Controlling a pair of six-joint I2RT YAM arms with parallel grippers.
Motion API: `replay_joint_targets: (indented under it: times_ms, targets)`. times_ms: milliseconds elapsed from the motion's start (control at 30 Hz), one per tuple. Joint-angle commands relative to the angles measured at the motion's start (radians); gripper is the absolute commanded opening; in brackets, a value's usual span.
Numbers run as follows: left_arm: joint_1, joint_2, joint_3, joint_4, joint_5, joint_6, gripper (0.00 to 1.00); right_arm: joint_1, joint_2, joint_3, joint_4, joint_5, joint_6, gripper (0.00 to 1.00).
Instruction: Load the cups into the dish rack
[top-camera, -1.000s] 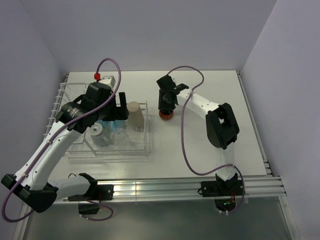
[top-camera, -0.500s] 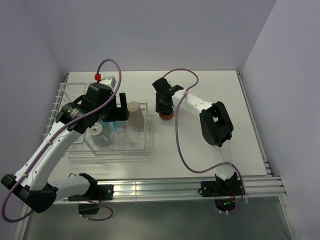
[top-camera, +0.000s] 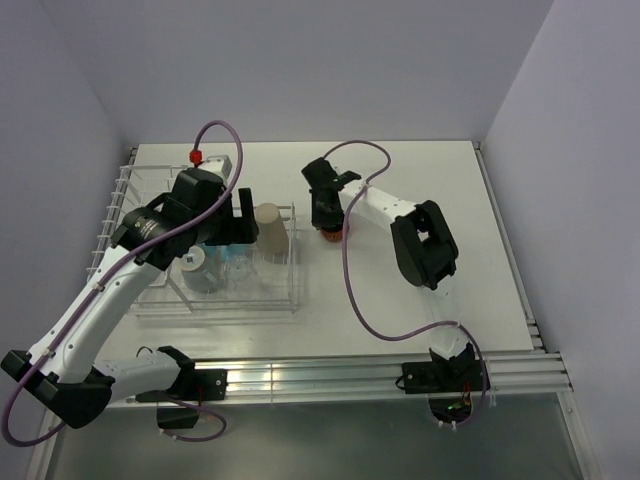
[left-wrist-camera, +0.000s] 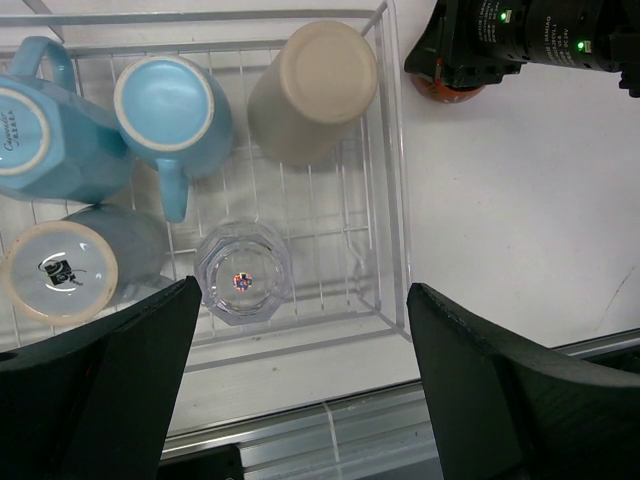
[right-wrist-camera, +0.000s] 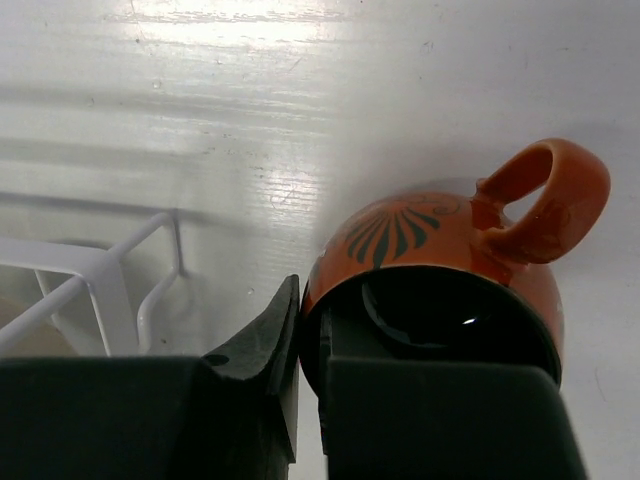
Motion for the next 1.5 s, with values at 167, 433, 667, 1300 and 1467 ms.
replay_joint_targets:
  times_ms: [167,433,667,1300,1467]
  targets:
    - [-0.005,-0.026,-0.010,0.068,0.055,-0.021,0.92,0.005,-0.170,-0.005,0.007,-0.046,-0.027,0.00]
    - [-0.007,-0.121,-0.079,0.325,0.268,-0.010,0.98,-0.081,-0.530,-0.168,0.120,-0.341,0.002,0.00]
    - [-0.004,-0.143,-0.117,0.509,0.429,-0.047,0.99,-0.221,-0.912,-0.492,0.538,-0.846,0.285,0.00]
    - [-0.119,-0.174,-0.360,1.030,0.459,0.179,0.99,-0.287,-1.029,-0.959,1.746,-1.059,1.401,0.00]
    - [-0.171,-0.204,-0.467,1.234,0.463,0.196,0.99,-0.285,-1.034,-0.982,1.777,-1.060,1.443,0.00]
